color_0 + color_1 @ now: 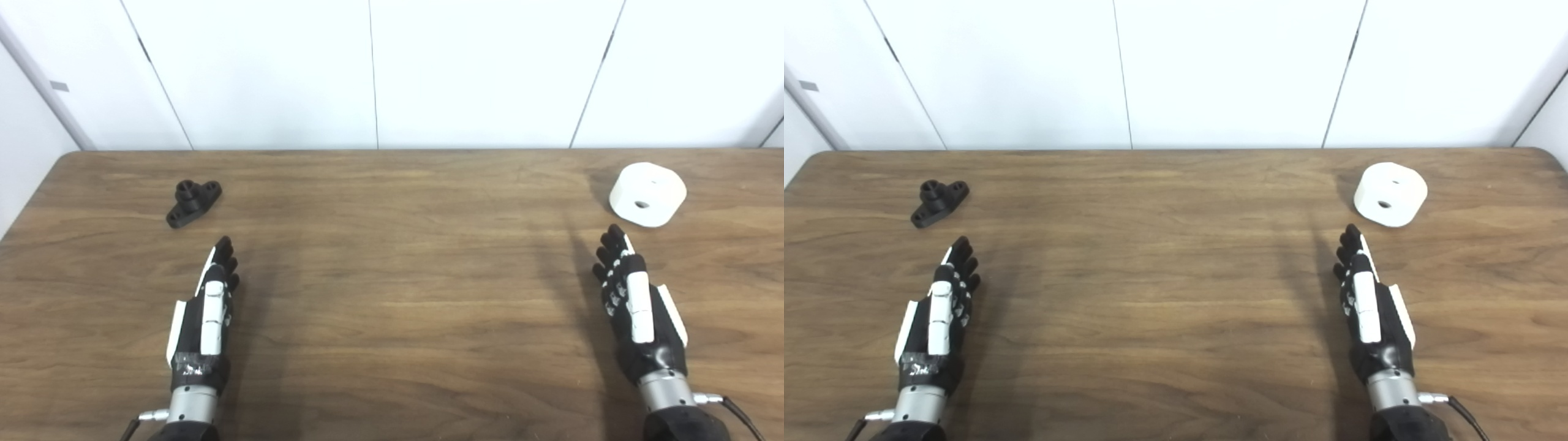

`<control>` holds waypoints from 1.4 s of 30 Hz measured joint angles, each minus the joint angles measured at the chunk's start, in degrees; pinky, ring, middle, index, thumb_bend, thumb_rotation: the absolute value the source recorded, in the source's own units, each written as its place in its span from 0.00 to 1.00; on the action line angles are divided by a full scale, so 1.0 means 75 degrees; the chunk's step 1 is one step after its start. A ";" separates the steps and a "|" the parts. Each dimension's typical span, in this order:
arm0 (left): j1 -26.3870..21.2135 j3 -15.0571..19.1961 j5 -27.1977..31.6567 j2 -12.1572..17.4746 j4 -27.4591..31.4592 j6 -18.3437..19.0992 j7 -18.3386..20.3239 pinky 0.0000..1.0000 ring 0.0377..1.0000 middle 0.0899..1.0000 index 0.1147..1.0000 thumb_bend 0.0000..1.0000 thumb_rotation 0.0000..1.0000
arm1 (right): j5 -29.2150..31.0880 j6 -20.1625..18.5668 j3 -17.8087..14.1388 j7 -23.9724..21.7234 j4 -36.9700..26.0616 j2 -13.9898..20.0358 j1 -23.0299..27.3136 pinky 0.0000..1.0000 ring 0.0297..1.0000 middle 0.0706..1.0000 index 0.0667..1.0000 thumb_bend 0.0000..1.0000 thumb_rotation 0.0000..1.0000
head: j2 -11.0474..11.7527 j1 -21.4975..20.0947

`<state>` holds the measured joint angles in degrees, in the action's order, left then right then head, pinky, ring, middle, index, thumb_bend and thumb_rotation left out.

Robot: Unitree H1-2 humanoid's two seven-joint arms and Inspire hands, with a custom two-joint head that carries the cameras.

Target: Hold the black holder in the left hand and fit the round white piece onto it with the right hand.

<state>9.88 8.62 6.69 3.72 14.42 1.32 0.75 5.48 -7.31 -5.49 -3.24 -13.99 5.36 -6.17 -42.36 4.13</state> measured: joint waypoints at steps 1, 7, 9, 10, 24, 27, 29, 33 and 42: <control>0.0001 0.0000 0.0000 0.0000 0.0001 0.0010 -0.0003 1.00 1.00 1.00 0.99 0.59 0.96 | 0.0000 0.0000 0.0000 -0.0001 0.0000 0.0000 0.0000 1.00 1.00 1.00 1.00 0.62 1.00 | 0.0000 0.0000; 0.0002 -0.0001 -0.0004 0.0000 0.0004 0.0017 -0.0007 1.00 1.00 1.00 0.99 0.59 0.97 | -0.0010 -0.0001 0.0008 -0.0001 -0.0008 0.0000 -0.0005 1.00 1.00 1.00 1.00 0.62 1.00 | -0.0035 -0.0023; 0.0002 -0.0001 -0.0003 0.0000 0.0004 0.0017 -0.0007 1.00 1.00 1.00 0.99 0.59 0.96 | -0.0009 -0.0001 0.0008 -0.0001 -0.0007 0.0000 -0.0004 1.00 1.00 1.00 1.00 0.62 1.00 | -0.0035 -0.0023; 0.0002 -0.0001 -0.0003 0.0000 0.0004 0.0018 -0.0007 1.00 1.00 1.00 0.99 0.59 0.96 | -0.0016 0.0000 0.0008 -0.0001 -0.0007 0.0000 -0.0004 1.00 1.00 1.00 1.00 0.61 1.00 | -0.0058 -0.0012; 0.0031 -0.0208 -0.0299 -0.0123 0.0078 0.0081 -0.0138 1.00 1.00 1.00 0.96 0.56 0.98 | 0.0209 -0.0001 -0.0118 -0.0168 -0.0024 0.0195 -0.0063 1.00 1.00 1.00 1.00 0.67 1.00 | 0.0621 0.1371; 0.0068 -0.0352 -0.0551 -0.0203 0.0101 0.0057 -0.0297 1.00 1.00 1.00 0.97 0.53 1.00 | 0.0290 0.0049 -0.0209 -0.0219 -0.0027 0.0366 -0.0153 1.00 1.00 1.00 1.00 0.67 1.00 | 0.1029 0.1861; 0.0103 -0.0467 -0.0651 -0.0252 0.0131 0.0045 -0.0340 1.00 1.00 1.00 0.96 0.50 1.00 | 0.0367 0.0085 -0.0238 -0.0252 -0.0045 0.0441 -0.0218 1.00 1.00 1.00 1.00 0.68 1.00 | 0.1242 0.2074; 0.0121 -0.0670 -0.0852 -0.0350 0.0128 -0.0005 -0.0382 1.00 1.00 1.00 0.97 0.51 1.00 | 0.0461 0.0092 -0.0220 -0.0301 -0.0084 0.0461 -0.0278 1.00 1.00 1.00 1.00 0.70 1.00 | 0.1592 0.2308; 0.0114 -0.0734 -0.0903 -0.0392 -0.0309 -0.0686 -0.0436 1.00 1.00 1.00 0.97 0.45 0.99 | 0.0435 0.0402 -0.0206 -0.0323 0.0110 0.0453 -0.0273 1.00 1.00 0.99 0.99 0.62 1.00 | 0.2273 0.2566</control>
<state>10.73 3.11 -0.08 0.78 12.11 -3.82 -2.52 8.74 -4.30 -7.04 -5.66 -13.17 8.76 -8.21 -25.32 23.38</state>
